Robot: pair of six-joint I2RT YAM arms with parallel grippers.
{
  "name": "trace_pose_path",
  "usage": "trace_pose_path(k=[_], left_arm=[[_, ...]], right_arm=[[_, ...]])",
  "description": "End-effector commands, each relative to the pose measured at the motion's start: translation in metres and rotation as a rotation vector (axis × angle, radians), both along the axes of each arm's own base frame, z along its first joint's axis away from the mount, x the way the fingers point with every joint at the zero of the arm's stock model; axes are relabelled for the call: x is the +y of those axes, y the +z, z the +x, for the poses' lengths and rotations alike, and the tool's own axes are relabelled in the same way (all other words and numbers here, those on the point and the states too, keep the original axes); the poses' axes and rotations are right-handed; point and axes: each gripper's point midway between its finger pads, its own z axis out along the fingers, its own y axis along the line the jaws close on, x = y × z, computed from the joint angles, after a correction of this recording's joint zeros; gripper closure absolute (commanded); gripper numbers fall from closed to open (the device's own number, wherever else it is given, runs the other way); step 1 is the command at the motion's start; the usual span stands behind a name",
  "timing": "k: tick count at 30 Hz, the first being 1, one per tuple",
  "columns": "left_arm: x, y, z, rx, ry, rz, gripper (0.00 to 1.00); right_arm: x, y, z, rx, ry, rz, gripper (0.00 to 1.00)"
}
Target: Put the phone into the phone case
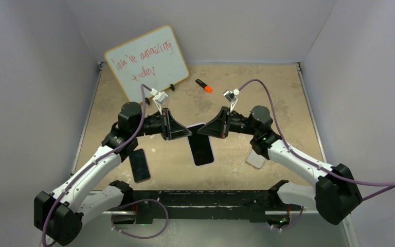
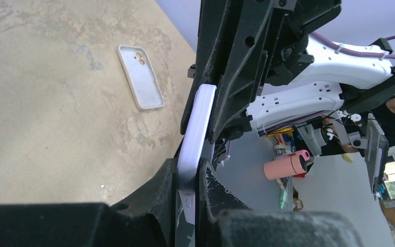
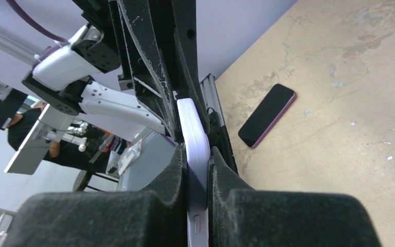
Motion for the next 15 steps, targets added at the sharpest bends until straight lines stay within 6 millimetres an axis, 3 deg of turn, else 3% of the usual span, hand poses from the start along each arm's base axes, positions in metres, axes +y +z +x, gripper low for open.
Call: trace_pose_path(k=[1,4,9,10,11,15], left_arm=[[0.004,-0.009,0.016,-0.021,0.069,0.073,1.00],[0.005,-0.012,0.020,-0.016,0.077,0.103,0.98],[0.015,-0.014,0.037,-0.040,0.164,0.203,0.59],[0.020,-0.016,0.041,-0.045,0.195,0.232,0.44],[0.024,-0.018,0.046,-0.050,0.230,0.256,0.35],[0.044,-0.030,0.058,-0.057,0.346,0.357,0.17]], right_arm=[[0.000,0.008,0.012,-0.061,-0.060,-0.004,1.00],[-0.001,-0.006,0.015,-0.022,-0.081,-0.028,1.00],[-0.002,-0.035,0.026,0.057,-0.138,-0.088,1.00],[-0.002,-0.040,0.029,0.070,-0.152,-0.101,1.00],[-0.002,-0.050,0.034,0.091,-0.173,-0.123,1.00],[-0.002,-0.085,0.058,0.161,-0.253,-0.191,1.00]])
